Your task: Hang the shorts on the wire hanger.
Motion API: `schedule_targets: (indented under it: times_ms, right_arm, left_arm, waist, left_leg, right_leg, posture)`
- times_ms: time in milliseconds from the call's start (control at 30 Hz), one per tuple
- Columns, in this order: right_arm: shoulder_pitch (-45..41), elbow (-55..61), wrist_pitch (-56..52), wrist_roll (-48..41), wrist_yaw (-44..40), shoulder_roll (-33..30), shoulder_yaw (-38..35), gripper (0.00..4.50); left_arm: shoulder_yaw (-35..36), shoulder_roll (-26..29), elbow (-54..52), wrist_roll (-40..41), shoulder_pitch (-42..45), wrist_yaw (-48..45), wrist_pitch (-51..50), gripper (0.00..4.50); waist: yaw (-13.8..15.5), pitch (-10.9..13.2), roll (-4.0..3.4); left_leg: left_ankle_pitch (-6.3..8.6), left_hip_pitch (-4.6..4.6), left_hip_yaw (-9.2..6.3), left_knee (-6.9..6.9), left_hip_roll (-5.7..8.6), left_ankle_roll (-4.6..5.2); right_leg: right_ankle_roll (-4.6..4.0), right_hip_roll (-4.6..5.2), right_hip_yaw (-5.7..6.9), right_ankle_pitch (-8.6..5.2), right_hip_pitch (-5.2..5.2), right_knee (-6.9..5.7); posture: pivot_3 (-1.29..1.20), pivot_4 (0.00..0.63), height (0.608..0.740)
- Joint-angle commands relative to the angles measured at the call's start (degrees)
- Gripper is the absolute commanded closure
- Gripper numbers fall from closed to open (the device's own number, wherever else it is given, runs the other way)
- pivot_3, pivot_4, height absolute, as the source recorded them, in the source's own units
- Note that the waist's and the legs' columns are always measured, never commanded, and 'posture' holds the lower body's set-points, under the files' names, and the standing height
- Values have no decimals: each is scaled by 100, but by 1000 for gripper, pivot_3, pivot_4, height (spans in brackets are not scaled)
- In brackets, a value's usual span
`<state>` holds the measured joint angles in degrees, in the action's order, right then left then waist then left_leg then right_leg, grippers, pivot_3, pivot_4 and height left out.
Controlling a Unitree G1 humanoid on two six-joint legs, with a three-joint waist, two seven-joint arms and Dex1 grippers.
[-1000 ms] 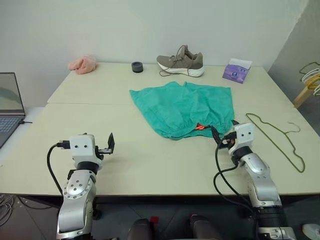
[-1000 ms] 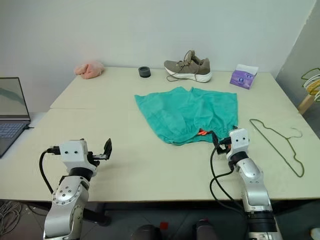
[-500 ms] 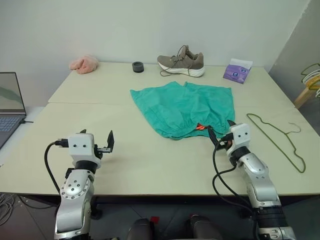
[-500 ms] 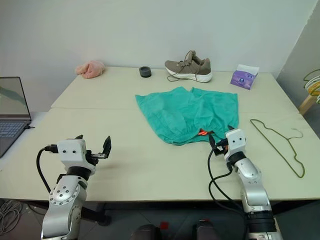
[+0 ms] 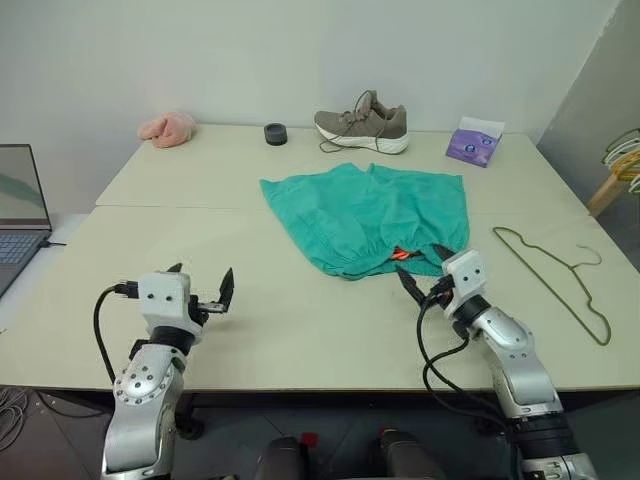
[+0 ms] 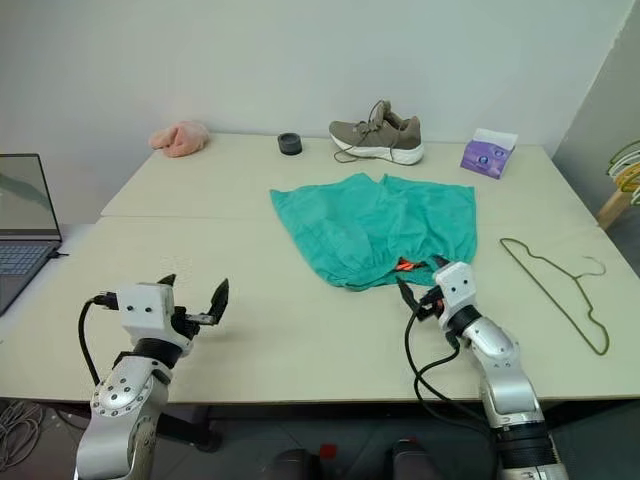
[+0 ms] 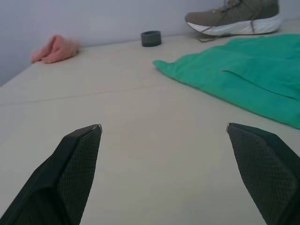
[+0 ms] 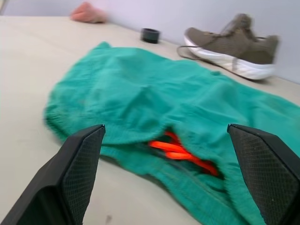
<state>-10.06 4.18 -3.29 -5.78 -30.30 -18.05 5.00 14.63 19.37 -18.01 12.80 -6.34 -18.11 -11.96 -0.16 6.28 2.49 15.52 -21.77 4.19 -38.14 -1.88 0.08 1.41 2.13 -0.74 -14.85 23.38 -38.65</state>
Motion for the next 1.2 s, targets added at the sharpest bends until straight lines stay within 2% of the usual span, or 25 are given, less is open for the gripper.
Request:
schedule_targets:
  times_ms: [33,133,233,367,533,633,800,1000,1200]
  right_arm:
    - [-395,466,-202,30,-597,-204,503,46]
    - [-844,236,-113,399,-924,-278,1084,46]
    - [-1345,-317,-18,798,-893,-39,1550,46]
    - [-1925,-1309,43,1499,-539,366,2060,46]
    - [-2596,-2547,-67,1972,180,778,1998,46]
    - [-2900,-3096,-96,2154,425,796,1934,614]
    - [-3037,-3249,-33,2322,336,628,1960,2406]
    - [-2958,-2730,24,2346,118,496,1983,4468]
    - [-2931,-1865,-347,1985,-410,308,1733,4468]
  left_arm:
    - [149,543,-180,489,74,-806,-109,0]
    - [311,1185,6,744,49,-1471,-229,0]
    - [407,1677,174,867,32,-1940,-296,0]
    - [381,1918,222,871,126,-2135,-323,0]
    - [237,1890,-25,845,159,-2141,-467,0]
    - [163,1854,-137,812,175,-2104,-508,0]
    - [78,1852,-164,741,261,-2073,-483,0]
    - [-109,1819,-97,649,527,-2038,-453,0]
    - [-434,1848,154,296,807,-2105,-158,0]
  waist:
    - [-8,0,0]
    - [-20,0,-1]
    - [-34,0,0]
    - [-33,1,-1]
    - [-10,1,-1]
    - [-12,1,-1]
    - [-24,2,-3]
    - [-68,2,-3]
    - [-162,2,-3]
  left_leg:
    - [0,2,0,0,-2,0]
    - [0,6,-2,0,-7,0]
    - [0,9,-3,1,-10,0]
    - [0,6,-1,4,-15,-1]
    - [0,-6,2,4,-17,-3]
    - [0,-6,4,4,-15,-4]
    - [1,-6,2,8,-19,-6]
    - [1,-4,3,7,-29,-6]
    - [2,-5,4,7,-32,-7]
  right_leg:
    - [-2,-2,0,-1,1,-4]
    - [-12,-9,5,-4,1,-8]
    - [-26,-10,10,-11,1,-12]
    - [-33,-10,15,-16,3,-14]
    - [-34,-3,19,-16,13,-15]
    - [-34,1,18,-16,13,-15]
    - [-37,1,19,-17,15,-21]
    - [-38,-1,20,-17,16,-23]
    - [-38,-5,19,-17,16,-23]
  posture:
    - [50,68,740]
    - [40,70,740]
    - [36,72,740]
    - [44,73,740]
    - [49,72,740]
    - [48,71,740]
    - [39,70,740]
    - [18,69,740]
    - [-11,71,740]
